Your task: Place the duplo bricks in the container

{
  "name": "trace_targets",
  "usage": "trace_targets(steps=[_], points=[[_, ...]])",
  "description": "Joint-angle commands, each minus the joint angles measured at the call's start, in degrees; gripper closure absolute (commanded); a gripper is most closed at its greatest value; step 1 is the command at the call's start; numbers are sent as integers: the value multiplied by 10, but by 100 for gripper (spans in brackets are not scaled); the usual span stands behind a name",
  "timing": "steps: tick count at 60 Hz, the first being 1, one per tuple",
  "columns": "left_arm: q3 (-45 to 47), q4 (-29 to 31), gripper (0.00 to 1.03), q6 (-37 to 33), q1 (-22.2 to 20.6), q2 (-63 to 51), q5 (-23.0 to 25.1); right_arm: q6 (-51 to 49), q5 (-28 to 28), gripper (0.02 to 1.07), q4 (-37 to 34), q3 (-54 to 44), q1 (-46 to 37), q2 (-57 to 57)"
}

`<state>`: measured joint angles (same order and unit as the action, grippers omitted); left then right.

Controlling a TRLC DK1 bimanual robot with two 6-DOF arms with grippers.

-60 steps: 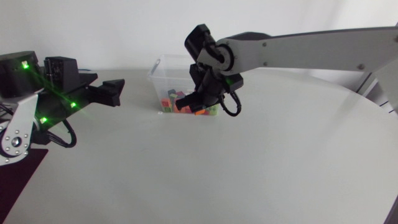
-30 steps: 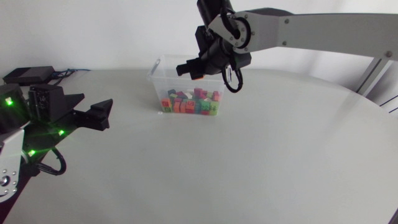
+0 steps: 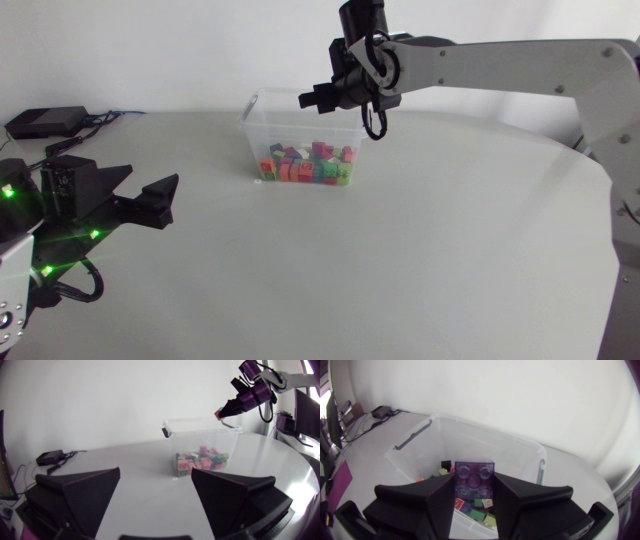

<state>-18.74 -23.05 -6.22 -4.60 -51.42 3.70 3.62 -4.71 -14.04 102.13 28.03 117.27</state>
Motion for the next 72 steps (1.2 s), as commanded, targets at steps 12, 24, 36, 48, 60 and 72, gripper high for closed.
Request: trace_targets(steps=[12,24,36,48,60,72], points=[[31,-7,4,-3,2,36,-15,-23,11,73,-6,104,10,87],[56,-6,4,-5,4,69,-19,-23,5,6,6,76,11,74],[77,-6,4,-8,3,105,-19,-37,-14,6,57,-31,11,-24],[104,-5,4,-11,5,149,-22,-56,-51,6,125,-166,-6,-142],[125,5,4,-14,5,215,-31,-85,-86,6,171,-287,-31,-252],[142,17,5,-16,7,266,-36,-108,-109,6,207,-412,-48,-367]])
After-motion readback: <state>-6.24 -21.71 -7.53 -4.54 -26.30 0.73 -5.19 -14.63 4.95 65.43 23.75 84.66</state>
